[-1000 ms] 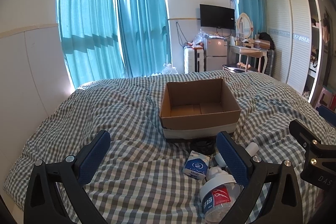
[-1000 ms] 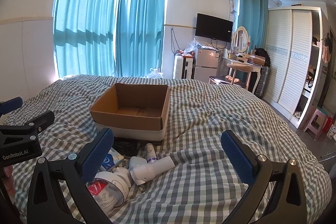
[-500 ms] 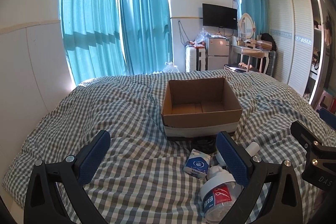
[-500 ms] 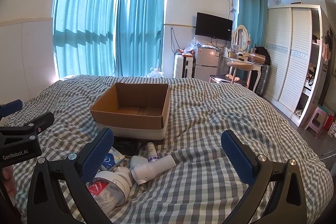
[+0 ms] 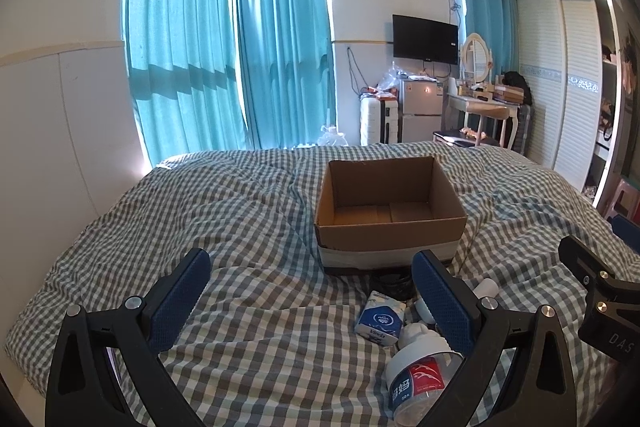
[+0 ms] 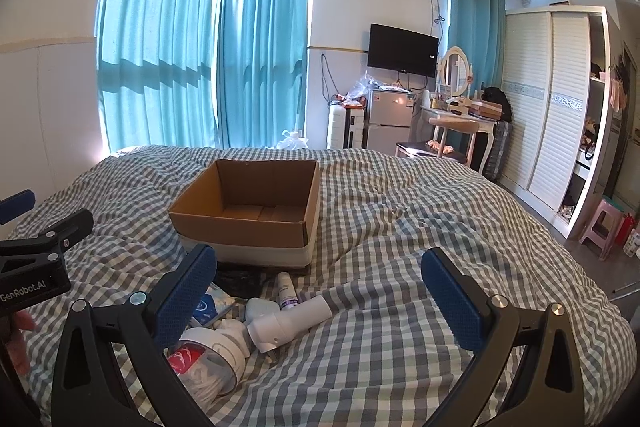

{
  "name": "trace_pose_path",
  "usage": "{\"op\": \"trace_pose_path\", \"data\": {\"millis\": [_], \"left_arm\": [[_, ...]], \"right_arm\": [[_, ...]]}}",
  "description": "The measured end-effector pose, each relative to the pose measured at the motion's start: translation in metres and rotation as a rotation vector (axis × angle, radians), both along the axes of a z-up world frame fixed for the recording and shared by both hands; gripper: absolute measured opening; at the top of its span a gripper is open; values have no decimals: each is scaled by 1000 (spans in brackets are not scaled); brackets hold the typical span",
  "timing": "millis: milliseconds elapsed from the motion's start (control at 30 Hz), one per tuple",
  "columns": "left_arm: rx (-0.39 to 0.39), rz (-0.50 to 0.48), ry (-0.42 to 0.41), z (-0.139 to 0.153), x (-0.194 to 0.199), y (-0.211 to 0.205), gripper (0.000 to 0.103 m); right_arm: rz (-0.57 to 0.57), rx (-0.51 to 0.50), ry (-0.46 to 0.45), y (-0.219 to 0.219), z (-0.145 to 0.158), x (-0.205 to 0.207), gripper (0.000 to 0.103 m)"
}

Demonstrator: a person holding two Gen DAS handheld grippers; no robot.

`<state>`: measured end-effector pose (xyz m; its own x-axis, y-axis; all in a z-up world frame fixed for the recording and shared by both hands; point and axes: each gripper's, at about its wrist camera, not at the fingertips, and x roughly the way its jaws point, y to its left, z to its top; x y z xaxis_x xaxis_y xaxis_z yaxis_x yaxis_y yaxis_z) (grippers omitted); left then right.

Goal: Organize objects

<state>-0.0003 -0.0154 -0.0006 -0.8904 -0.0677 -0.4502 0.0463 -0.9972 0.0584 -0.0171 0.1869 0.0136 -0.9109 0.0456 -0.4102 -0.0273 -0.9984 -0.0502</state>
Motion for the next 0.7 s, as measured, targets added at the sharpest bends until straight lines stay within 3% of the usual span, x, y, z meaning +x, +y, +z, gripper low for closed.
{"op": "trace_pose_path", "data": {"millis": [700], "left_arm": [[7, -12, 22, 3, 3, -1, 103]], "right_arm": [[19, 2, -8, -4, -2, 0, 103]]}}
